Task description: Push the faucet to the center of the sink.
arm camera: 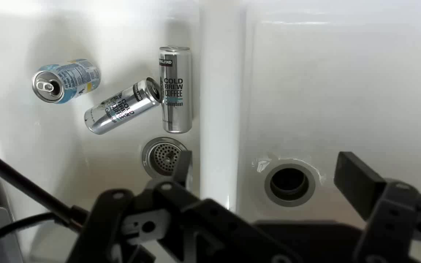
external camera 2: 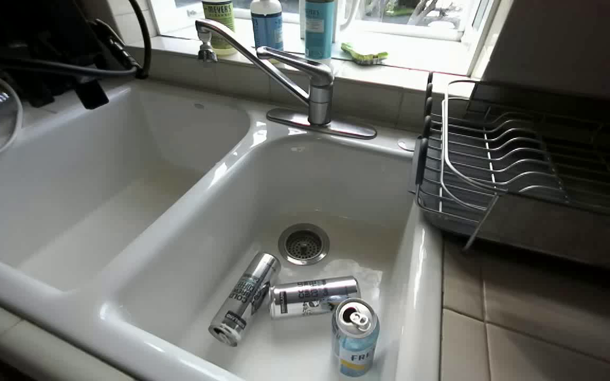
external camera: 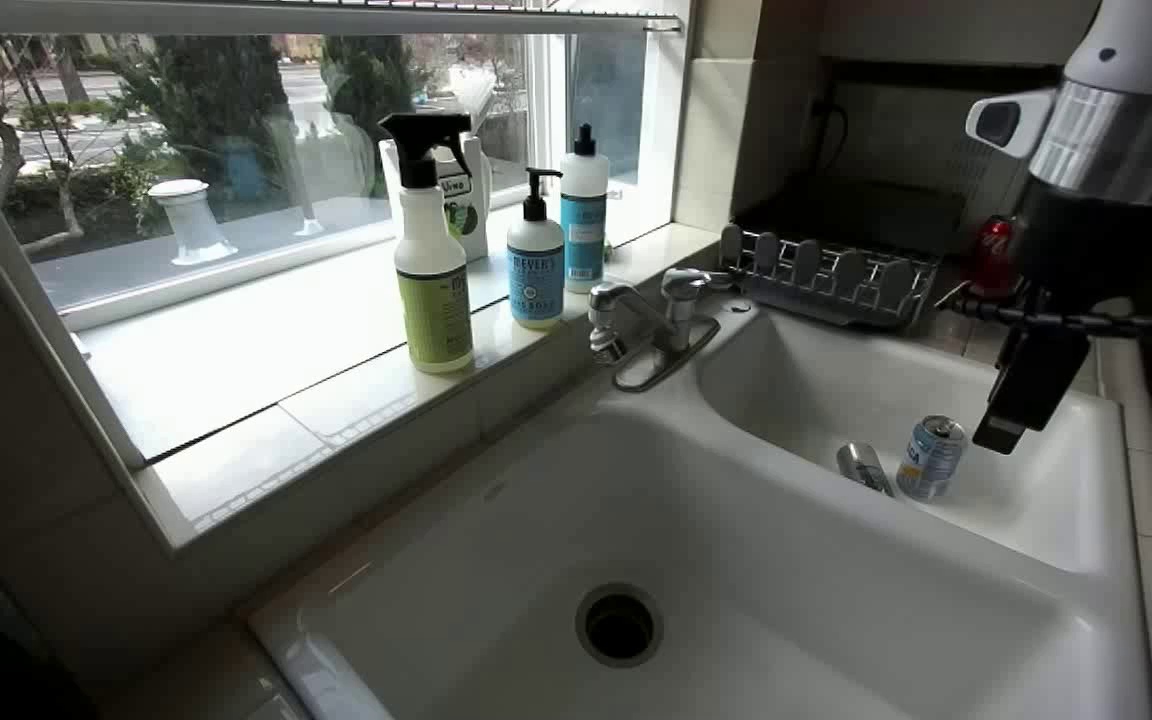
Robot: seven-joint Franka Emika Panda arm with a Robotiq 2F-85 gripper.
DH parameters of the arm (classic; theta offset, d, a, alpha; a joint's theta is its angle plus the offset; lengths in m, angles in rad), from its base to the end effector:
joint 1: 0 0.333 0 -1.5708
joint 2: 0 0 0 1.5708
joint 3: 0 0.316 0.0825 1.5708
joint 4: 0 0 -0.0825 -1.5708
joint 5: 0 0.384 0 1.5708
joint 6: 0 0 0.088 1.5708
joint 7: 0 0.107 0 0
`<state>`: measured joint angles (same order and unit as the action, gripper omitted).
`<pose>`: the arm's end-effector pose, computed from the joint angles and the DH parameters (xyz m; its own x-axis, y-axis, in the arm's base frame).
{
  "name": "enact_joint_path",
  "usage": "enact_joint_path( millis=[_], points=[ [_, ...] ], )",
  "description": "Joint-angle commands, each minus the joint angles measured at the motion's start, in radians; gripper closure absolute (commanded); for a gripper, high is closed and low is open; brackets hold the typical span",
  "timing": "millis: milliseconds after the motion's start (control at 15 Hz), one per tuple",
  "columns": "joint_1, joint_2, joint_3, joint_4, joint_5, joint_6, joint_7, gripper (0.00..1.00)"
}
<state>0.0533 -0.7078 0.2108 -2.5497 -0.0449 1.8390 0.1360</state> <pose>0.3272 0.0898 0.4915 0.9959 0.0904 0.0087 0.0874 -0.9799 0.1791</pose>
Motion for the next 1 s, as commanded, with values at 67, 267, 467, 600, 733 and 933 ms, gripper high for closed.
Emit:
enact_joint_path(
  millis=[67, 267, 467, 600, 733, 933],
  points=[
    [0.018, 0.003, -0.015, 0.002, -0.01, -0.003, 0.01, 0.0],
    [0.018, 0.003, -0.015, 0.002, -0.01, -0.003, 0.01, 0.0],
    [0.02, 0.036, -0.022, 0.027, 0.01, 0.026, 0.012, 0.0],
    [0.016, 0.1, -0.023, 0.091, 0.032, 0.057, 0.028, 0.0],
    [0.009, 0.168, -0.013, 0.18, 0.033, 0.071, 0.047, 0.0],
    [-0.001, 0.283, -0.007, 0.339, 0.038, 0.043, 0.107, 0.0]
  ],
)
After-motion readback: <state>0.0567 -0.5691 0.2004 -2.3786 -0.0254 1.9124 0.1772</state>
